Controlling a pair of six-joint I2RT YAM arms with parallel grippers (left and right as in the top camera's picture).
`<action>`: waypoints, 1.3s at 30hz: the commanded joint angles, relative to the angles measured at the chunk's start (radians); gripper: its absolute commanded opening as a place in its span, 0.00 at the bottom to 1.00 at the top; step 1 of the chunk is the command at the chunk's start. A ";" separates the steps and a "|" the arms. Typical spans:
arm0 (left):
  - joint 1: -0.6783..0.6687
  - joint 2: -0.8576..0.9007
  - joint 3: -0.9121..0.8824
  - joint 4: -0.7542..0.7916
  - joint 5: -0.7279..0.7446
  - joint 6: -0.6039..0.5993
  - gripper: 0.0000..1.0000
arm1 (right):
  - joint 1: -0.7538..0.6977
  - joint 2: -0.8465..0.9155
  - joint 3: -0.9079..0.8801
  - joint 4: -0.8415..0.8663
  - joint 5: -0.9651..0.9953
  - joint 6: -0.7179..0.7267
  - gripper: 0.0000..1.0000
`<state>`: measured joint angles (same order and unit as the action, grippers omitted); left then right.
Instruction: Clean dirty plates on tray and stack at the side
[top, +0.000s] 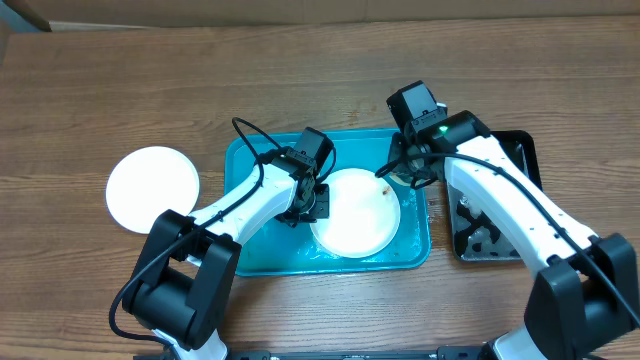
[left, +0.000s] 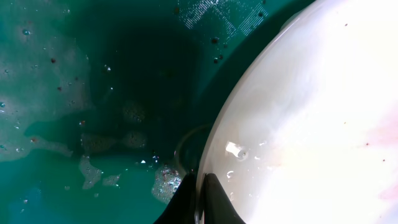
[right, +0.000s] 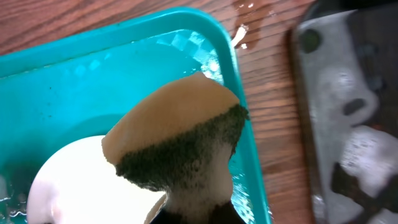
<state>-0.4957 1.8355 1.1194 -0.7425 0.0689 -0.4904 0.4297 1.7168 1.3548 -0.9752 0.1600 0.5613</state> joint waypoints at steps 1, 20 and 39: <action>0.005 0.018 -0.011 -0.017 -0.043 0.011 0.04 | -0.027 -0.017 0.019 -0.029 0.049 0.015 0.04; 0.005 -0.113 0.222 -0.385 -0.406 0.028 0.04 | -0.389 -0.010 -0.018 -0.148 -0.065 -0.222 0.04; 0.005 -0.141 0.372 -0.566 -0.249 0.286 0.04 | -0.404 -0.003 -0.113 -0.114 -0.065 -0.222 0.04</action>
<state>-0.4957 1.6981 1.4788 -1.2861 -0.2481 -0.2394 0.0277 1.7142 1.2461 -1.0920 0.1005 0.3431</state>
